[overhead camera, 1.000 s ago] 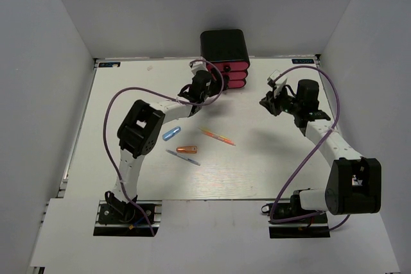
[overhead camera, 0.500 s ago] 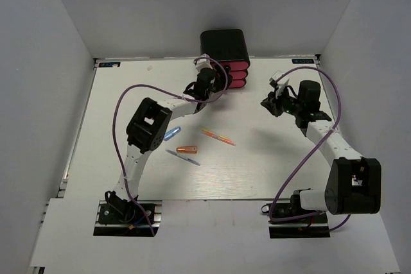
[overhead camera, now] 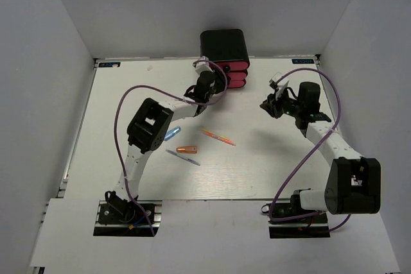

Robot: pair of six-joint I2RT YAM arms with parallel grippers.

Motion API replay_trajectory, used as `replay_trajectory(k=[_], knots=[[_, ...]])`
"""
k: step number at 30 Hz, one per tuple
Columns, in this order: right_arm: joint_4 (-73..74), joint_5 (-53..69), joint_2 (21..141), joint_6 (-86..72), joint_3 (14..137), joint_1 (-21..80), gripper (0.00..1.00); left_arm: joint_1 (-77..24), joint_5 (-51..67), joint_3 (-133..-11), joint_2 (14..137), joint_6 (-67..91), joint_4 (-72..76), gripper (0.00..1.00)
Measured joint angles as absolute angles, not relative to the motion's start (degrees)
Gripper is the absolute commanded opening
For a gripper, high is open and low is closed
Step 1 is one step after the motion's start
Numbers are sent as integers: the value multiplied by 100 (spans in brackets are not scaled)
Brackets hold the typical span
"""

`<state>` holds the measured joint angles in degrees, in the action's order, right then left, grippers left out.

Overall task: Sort the stationery into containers
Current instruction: Open the drawer in the storage box, then pick up the stationery from the center of the board.

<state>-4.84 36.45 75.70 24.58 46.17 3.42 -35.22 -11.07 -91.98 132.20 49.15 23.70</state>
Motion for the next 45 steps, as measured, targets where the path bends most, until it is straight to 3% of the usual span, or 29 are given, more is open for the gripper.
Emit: replay_trajectory(k=[2, 5, 8, 10, 12, 16, 18, 19, 21, 23, 27, 32, 34, 36, 40, 42, 45], knots=[[-471, 3662, 7570, 2467, 4600, 342, 49, -3527, -1072, -8892, 13078, 4932, 2591, 31], [-454, 3695, 7570, 2587, 4600, 340, 62, -3540, -1004, -8267, 12717, 4939, 2832, 29], [-438, 3752, 7570, 2687, 4593, 340, 68, -3579, -961, -7719, 12337, 4932, 2921, 31], [-436, 3806, 7570, 2755, 4593, 340, 72, -3607, -963, -7559, 12215, 4910, 2908, 42], [-401, 3883, 7570, 2873, 4593, 340, 75, -3616, -954, -7522, 12191, 4897, 2908, 45], [-93, 4191, 7570, 3249, 4595, 340, 73, -3614, -904, -7474, 12147, 4862, 2871, 56], [180, 4425, 7579, 3540, 4604, 340, 67, -3614, -867, -7341, 12053, 4849, 2829, 56], [379, 4584, 7592, 3778, 4609, 344, 65, -3614, -856, -7242, 11985, 4847, 2794, 48], [746, 4842, 7644, 4180, 4630, 357, 60, -3621, -819, -7013, 11817, 4856, 2786, 46], [1135, 5087, 7756, 4652, 4683, 405, 60, -3632, -814, -6783, 11616, 4823, 2735, 52], [1693, 5266, 7975, 5280, 4764, 548, 60, -3658, -810, -6464, 11327, 4753, 2659, 80], [2088, 5271, 8114, 5649, 4853, 781, 63, -3656, -764, -6324, 11205, 4652, 2665, 83], [2152, 5262, 8114, 5732, 4882, 895, 58, -3653, -720, -6243, 11133, 4550, 2652, 83], [2193, 5247, 8114, 5758, 4908, 1024, 52, -3656, -655, -6088, 10958, 4442, 2591, 77], [2196, 5096, 8130, 5607, 4908, 1490, 26, -3656, -624, -5365, 10068, 4237, 2309, 59], [2064, 4993, 8180, 5389, 4908, 1750, 21, -3656, -668, -4932, 9441, 4125, 2139, 42], [1769, 4689, 8346, 4936, 4908, 2156, 17, -3656, -851, -4287, 8372, 4029, 1806, 28]])
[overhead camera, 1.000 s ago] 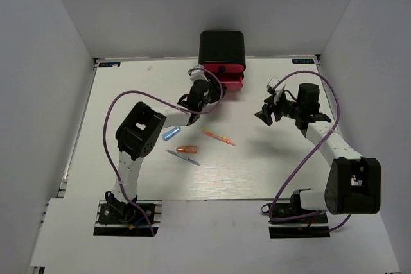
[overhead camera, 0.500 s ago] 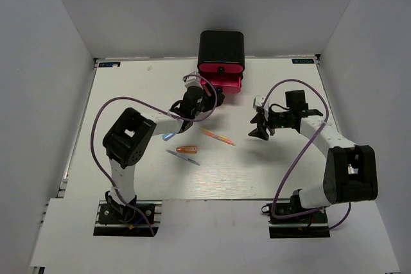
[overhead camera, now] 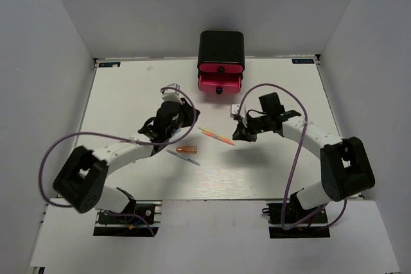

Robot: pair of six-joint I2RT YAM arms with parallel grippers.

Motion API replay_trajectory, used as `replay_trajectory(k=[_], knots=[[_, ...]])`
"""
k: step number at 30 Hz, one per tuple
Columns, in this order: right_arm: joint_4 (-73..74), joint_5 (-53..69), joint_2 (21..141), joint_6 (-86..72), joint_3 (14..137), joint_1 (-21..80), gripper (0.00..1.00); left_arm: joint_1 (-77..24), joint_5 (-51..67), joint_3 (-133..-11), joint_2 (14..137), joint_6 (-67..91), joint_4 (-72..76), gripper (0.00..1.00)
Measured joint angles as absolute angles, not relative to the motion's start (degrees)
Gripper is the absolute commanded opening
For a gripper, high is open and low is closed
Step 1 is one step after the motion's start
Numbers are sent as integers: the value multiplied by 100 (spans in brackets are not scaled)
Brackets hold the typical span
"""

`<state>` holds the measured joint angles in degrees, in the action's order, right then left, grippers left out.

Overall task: Sort the stationery into containers
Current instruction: Pick up the stationery from the center of the board.

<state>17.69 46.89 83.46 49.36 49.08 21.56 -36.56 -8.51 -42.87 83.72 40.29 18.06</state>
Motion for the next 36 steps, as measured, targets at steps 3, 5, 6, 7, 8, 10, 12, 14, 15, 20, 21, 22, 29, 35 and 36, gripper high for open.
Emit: replay_trajectory(k=[3, 5, 6, 7, 8, 10, 12, 14, 15, 20, 21, 22, 29, 35, 36], knots=[[1498, 4324, 8615, 4477, 4945, 2510, 17, -3653, -1096, -3909, 7461, 3977, 1306, 43], [1352, 4040, 8847, 4191, 5059, 2703, 21, -3638, -1271, -3776, 7008, 3990, 910, 57], [1297, 3889, 8958, 4075, 5146, 2794, 21, -3616, -1347, -3697, 6823, 4034, 725, 66], [1219, 3747, 9076, 3964, 5247, 2875, 22, -3607, -1426, -3616, 6657, 4053, 526, 70], [1179, 3612, 9179, 3874, 5358, 2956, 24, -3605, -1476, -3551, 6530, 4106, 351, 72], [1129, 3406, 9380, 3730, 5601, 3074, 25, -3590, -1643, -3422, 6305, 4189, -62, 76], [1066, 3312, 9544, 3623, 5824, 3179, 29, -3573, -1831, -3356, 6149, 4241, -447, 79], [1050, 3317, 9607, 3629, 5959, 3262, 32, -3551, -2023, -3347, 6099, 4239, -764, 79], [1052, 3334, 9612, 3647, 6010, 3304, 34, -3542, -2093, -3354, 6121, 4211, -878, 79], [1243, 3577, 9612, 3986, 6285, 3500, 36, -3500, -2187, -3726, 6812, 3669, -1365, 69], [1264, 3629, 9612, 4040, 6316, 3529, 36, -3485, -2156, -3830, 7026, 3516, -1398, 69], [1295, 3667, 9612, 4082, 6331, 3546, 36, -3463, -2097, -3903, 7183, 3339, -1428, 68], [1411, 3763, 9445, 4254, 6154, 3540, 37, -3122, -1667, -4451, 8272, 2226, -1470, 70], [1498, 3756, 8892, 4265, 5621, 3494, 37, -2825, -1358, -4932, 8886, 1393, -1385, 75], [1507, 3758, 8816, 4261, 5553, 3487, 37, -2799, -1293, -5009, 8973, 1273, -1396, 75]])
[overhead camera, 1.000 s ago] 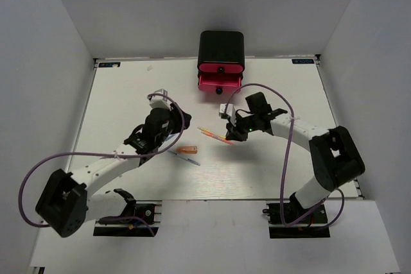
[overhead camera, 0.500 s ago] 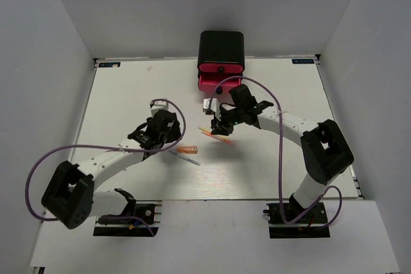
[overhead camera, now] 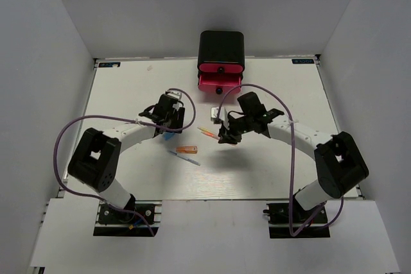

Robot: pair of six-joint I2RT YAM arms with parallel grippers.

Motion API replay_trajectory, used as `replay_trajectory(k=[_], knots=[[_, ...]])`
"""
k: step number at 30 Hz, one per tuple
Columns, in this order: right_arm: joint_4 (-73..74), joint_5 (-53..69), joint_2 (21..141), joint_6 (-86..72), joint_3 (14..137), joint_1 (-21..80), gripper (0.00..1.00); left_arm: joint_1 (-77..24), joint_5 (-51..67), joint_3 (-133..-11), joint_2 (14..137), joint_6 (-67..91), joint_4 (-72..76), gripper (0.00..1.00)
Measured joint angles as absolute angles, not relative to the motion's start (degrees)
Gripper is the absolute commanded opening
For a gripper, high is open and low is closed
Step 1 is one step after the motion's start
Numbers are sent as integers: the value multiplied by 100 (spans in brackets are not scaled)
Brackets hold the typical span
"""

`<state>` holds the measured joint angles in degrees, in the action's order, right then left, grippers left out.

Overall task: Sort the stationery into containers
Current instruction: Pick up the stationery from the center of the board.

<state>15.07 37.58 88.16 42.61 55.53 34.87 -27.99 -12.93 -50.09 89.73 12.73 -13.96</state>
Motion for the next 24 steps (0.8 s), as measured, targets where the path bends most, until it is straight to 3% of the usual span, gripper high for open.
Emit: replay_trajectory(k=[14, 21, 24], knots=[[1525, 3760, 8270, 4224, 5094, 3273, 37, -2707, -491, -5266, 9470, 534, -1568, 55], [1525, 3769, 8128, 4130, 5035, 3151, 37, -2707, -447, -5271, 9627, 493, -1675, 55], [1531, 3776, 8005, 4095, 4963, 3107, 37, -2707, -449, -5273, 9631, 506, -1675, 47]])
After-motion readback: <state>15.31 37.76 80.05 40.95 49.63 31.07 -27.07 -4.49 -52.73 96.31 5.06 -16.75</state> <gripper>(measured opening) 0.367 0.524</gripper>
